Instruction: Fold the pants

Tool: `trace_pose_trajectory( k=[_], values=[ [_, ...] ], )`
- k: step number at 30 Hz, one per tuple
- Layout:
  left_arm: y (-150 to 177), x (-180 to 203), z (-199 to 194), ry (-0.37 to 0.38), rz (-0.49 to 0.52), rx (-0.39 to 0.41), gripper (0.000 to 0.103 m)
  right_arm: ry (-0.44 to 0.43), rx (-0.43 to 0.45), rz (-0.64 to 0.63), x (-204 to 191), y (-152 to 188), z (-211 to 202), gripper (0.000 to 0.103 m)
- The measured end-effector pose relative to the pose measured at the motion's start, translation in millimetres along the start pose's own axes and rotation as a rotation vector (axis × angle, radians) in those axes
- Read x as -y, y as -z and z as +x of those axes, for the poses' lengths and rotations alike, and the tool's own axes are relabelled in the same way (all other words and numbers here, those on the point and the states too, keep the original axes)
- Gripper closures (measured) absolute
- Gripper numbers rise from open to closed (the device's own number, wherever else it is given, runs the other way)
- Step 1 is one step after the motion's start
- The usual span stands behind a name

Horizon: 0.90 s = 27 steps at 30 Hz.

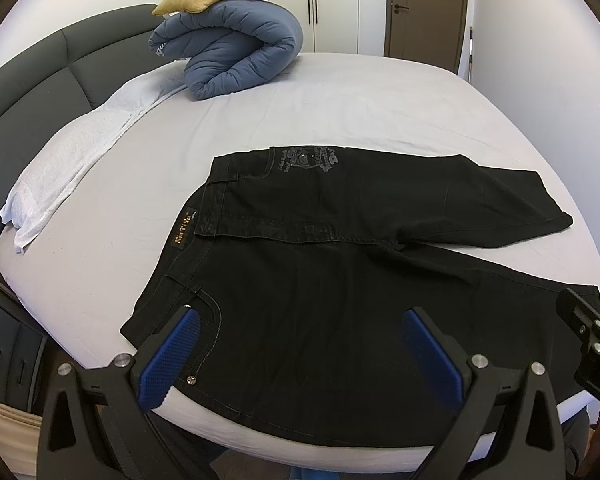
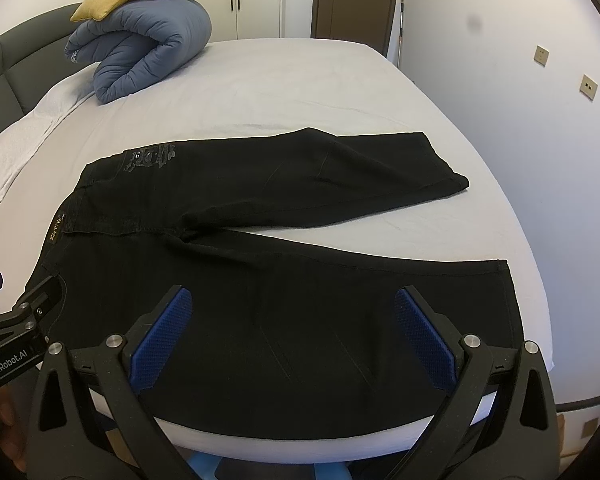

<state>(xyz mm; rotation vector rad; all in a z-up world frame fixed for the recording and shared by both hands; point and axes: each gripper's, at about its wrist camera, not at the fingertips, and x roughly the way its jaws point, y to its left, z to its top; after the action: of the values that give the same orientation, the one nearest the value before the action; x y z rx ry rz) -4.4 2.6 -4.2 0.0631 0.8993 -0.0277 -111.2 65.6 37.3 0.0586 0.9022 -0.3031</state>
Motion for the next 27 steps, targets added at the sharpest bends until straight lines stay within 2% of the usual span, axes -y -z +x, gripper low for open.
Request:
trace_pose_trajectory(
  k=[27],
  values=[
    [5.9,0.0,5.4,0.001,-0.002,-0.010,0.000,-0.010,-0.014,0.001,0.5,0.5,3.9,0.000]
  ],
)
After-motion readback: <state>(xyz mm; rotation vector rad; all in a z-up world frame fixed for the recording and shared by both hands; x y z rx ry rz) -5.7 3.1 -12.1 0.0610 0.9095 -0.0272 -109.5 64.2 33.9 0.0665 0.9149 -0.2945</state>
